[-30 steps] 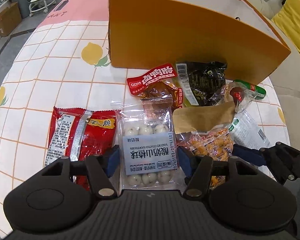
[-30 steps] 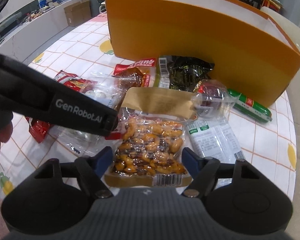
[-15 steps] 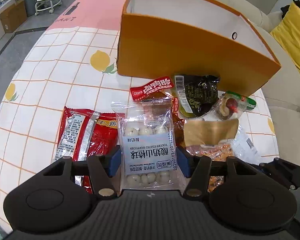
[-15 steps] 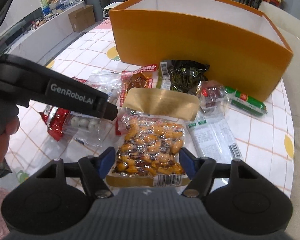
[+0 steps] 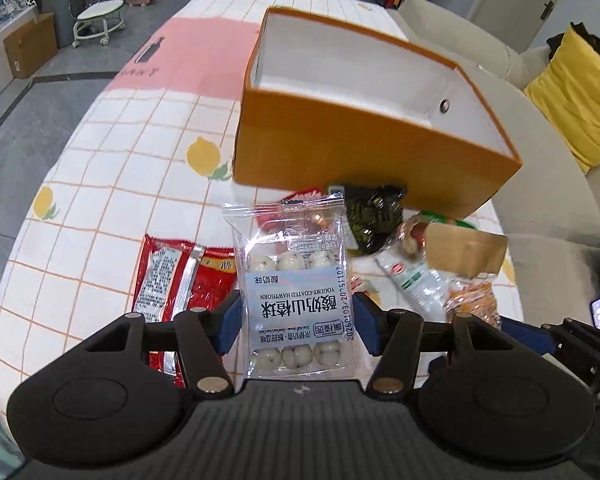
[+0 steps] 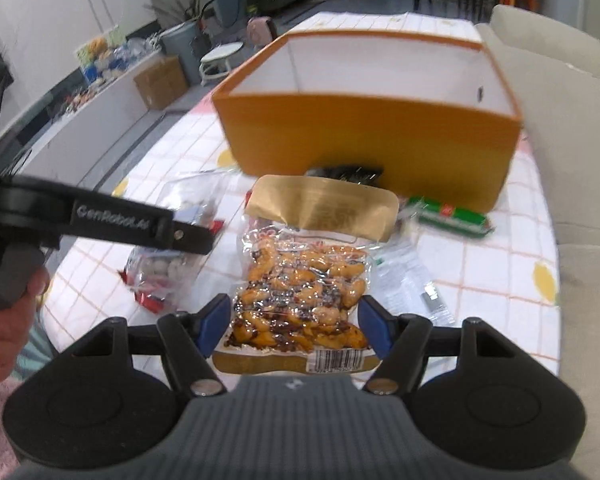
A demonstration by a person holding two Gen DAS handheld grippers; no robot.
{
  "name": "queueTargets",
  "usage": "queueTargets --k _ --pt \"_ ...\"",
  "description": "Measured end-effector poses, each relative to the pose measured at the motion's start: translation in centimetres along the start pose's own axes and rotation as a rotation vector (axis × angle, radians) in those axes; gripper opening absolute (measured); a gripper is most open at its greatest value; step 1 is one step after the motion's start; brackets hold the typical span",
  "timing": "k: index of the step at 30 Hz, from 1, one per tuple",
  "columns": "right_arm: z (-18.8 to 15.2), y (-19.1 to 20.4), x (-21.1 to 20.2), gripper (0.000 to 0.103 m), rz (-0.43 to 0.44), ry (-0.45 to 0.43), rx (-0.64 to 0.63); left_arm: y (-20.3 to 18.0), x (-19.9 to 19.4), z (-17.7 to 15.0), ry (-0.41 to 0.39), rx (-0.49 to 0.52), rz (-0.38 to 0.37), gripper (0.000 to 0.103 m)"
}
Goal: Organize snacks
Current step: 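Carry both packs into the orange box and open both tools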
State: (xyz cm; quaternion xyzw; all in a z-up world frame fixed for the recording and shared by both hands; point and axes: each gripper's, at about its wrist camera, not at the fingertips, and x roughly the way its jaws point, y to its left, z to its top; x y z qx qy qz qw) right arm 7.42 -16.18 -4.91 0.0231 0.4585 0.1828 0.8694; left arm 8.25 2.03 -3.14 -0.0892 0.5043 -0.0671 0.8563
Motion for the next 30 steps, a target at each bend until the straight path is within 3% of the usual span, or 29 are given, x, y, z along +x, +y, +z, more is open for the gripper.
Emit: queueTargets --k 9,17,30 --pt "1.5 -1.4 -3.7 0.067 -0.046 -0.103 0.036 -2.0 -2.0 1.8 -0.039 0.04 -0.028 0.066" --pt "4.3 -3.0 -6.4 0.067 -0.072 -0.196 0.048 -4.2 -4.2 5.5 -0.105 0.081 -0.081 0.066" --pt "11.4 -6.2 -5.7 0.067 -0.123 -0.217 -0.002 -7.9 -3.6 12.5 -0.138 0.18 -0.136 0.066"
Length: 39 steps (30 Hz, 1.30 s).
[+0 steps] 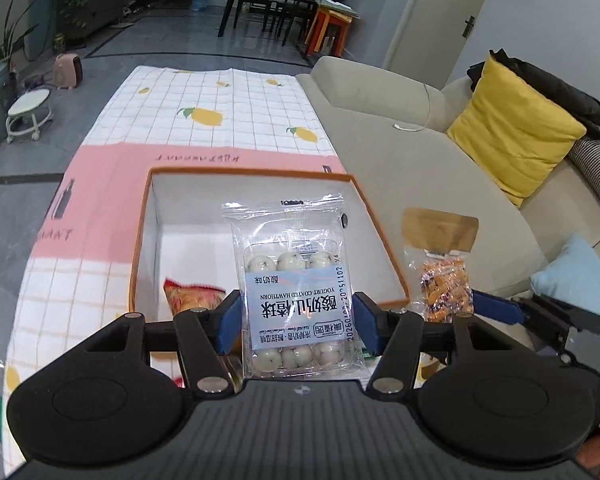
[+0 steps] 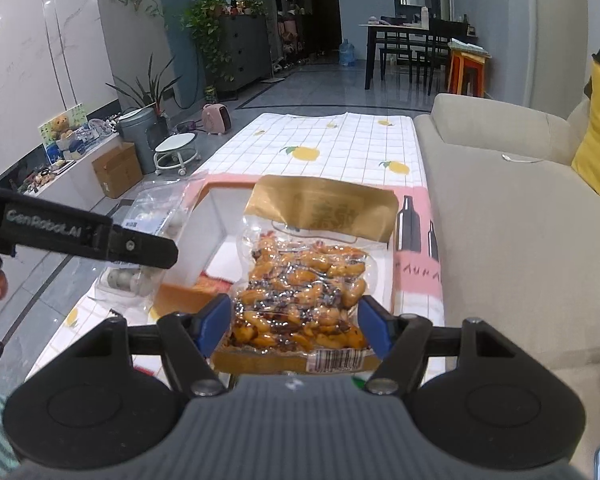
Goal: Organize snacks
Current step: 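Carry both packs into the orange box and open both tools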
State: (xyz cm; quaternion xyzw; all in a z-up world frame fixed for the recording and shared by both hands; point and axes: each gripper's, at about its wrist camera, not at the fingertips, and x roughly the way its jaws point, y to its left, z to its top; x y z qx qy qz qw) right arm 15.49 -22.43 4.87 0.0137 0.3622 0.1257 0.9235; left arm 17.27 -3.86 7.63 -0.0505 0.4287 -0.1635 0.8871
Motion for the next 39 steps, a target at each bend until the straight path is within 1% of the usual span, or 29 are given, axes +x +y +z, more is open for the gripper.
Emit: queueTargets --k 2,5,9,13,15,20,24,29,33,39 --pt "1.0 -0.6 1.3 0.067 0.011 0.026 0.004 0.0 0.7 0.9 0.008 0.012 0.008 0.066" --pt "2.1 -1.6 3.0 0.067 0.032 0.072 -0.002 0.3 2.3 2.5 0.035 -0.001 -0.012 0.066" --pt "3.9 -2.8 6.4 0.067 0.059 0.146 0.006 0.3 5.5 3.9 0.083 0.006 0.003 0.066" --pt "5.1 -4.4 10.3 0.067 0.107 0.24 0.061 0.6 9.3 4.4 0.164 0.01 -0.003 0.066" --pt "5.3 -4.6 12.2 0.067 0.12 0.295 0.052 1.1 11.1 4.5 0.214 0.012 0.019 0.066" --pt "5.1 -3.1 15.6 0.067 0.076 0.381 -0.052 2.8 15.4 4.4 0.331 0.038 0.109 0.066" --pt "4.6 -2.4 18.0 0.067 0.054 0.436 -0.106 3.5 17.4 3.9 0.39 0.062 0.163 0.066" --pt "4.3 -2.0 19.8 0.068 -0.015 0.501 -0.116 4.5 18.7 3.2 0.437 0.054 0.16 0.067" --pt "3.9 -1.4 20.3 0.068 -0.031 0.514 -0.161 4.3 19.4 2.8 0.47 0.081 0.163 0.067" --pt "3.9 -0.5 21.0 0.068 -0.079 0.543 -0.217 3.9 19.8 2.4 0.488 0.11 0.182 0.068"
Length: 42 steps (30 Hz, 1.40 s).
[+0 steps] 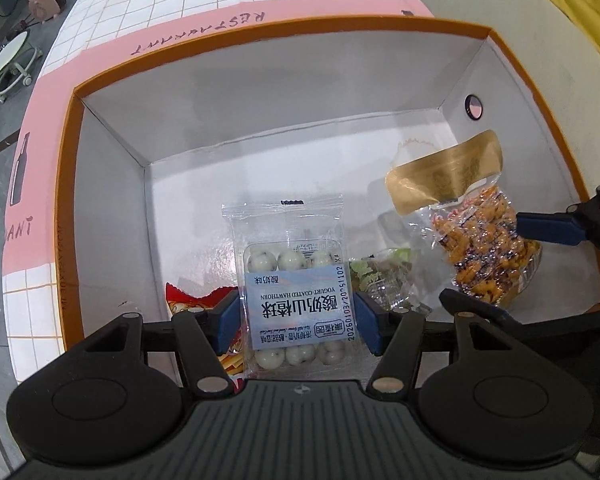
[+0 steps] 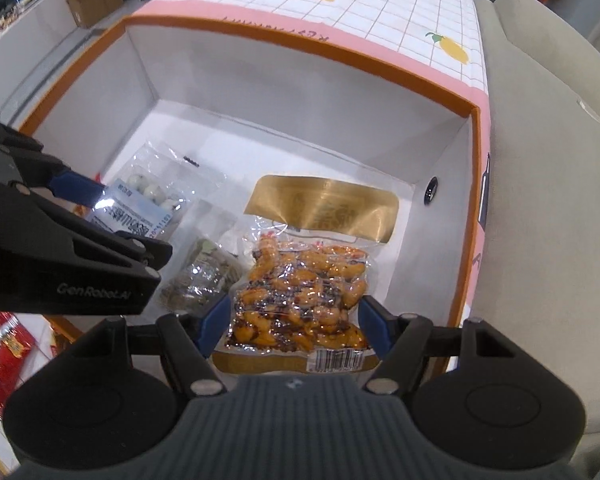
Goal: Organize snacks
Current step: 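Carry both packs into the orange box and open both tools, then lift both tools out of the box and back toward the pile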
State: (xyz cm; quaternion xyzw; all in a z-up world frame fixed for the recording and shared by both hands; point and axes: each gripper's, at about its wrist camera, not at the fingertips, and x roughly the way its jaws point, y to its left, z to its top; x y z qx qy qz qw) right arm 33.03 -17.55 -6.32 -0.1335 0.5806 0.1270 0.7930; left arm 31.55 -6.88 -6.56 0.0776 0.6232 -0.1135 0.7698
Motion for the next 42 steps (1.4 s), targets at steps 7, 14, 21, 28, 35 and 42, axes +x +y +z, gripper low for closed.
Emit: queueTargets --k 7,14,21,28,35,42 --pt "0.0 0.0 0.1 0.068 -0.009 0.006 0.021 0.2 0.2 0.1 -0.001 0.006 0.012 0.069" --pt "0.1 0.1 0.3 0.069 -0.022 0.019 0.031 0.4 -0.1 -0.2 -0.026 0.003 0.016 0.073" --pt "0.1 0.1 0.5 0.071 -0.031 0.03 0.053 0.9 -1.0 -0.4 -0.055 -0.011 -0.002 0.078" --pt "0.2 0.2 -0.9 0.078 -0.034 0.004 0.075 1.2 -3.1 -0.8 -0.102 -0.027 -0.012 0.078" --pt "-0.8 0.0 -5.0 0.078 -0.057 -0.103 0.119 1.5 -7.3 -1.9 -0.221 -0.046 -0.002 0.077" --pt "-2.7 0.1 -10.5 0.077 -0.057 -0.251 0.171 1.5 -13.6 -4.9 -0.403 -0.032 0.043 0.077"
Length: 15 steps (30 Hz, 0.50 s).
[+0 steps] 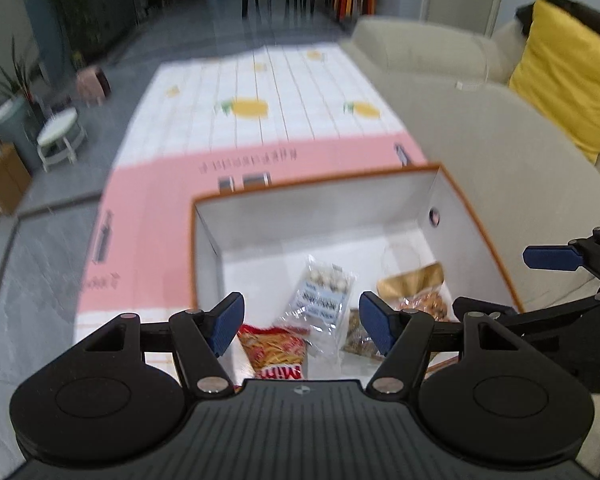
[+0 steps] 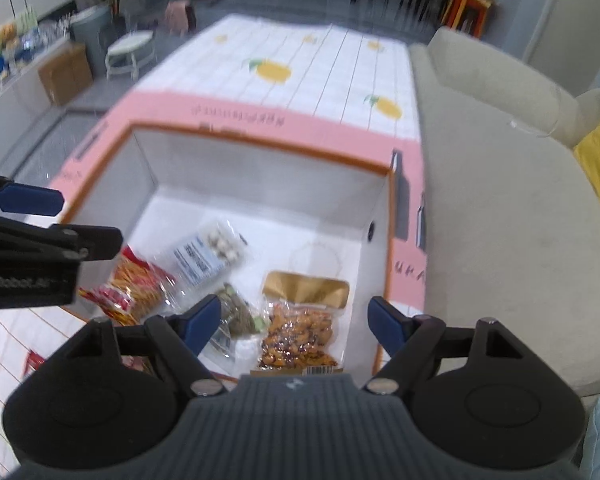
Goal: Organize snacks
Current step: 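Lift both tools out of the box and back toward the pile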
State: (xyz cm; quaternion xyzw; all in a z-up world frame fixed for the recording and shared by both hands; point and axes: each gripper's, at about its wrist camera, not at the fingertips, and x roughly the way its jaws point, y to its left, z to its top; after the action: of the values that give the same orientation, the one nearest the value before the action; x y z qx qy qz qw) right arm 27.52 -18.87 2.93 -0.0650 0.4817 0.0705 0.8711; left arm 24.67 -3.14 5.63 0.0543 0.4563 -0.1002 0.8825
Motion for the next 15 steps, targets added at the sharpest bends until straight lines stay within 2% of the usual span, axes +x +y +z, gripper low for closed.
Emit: queueTargets --k 9,12,15 --pt "-3.7 1.3 -8.0 0.077 -0.031 -0.218 0.009 -0.6 -8.3 -3.2 -0.228 -0.017 0.031 0.077" --pt "-5.8 1.7 -10.1 0.077 -0.02 -0.269 0.036 -1.0 -10.1 -5.3 -0.274 -0.029 0.008 0.077" --pt "-8.6 2.2 -11.8 0.078 -0.007 -0.309 0.069 -1.3 -11.1 -7.6 -0.28 -0.059 -0.013 0.077"
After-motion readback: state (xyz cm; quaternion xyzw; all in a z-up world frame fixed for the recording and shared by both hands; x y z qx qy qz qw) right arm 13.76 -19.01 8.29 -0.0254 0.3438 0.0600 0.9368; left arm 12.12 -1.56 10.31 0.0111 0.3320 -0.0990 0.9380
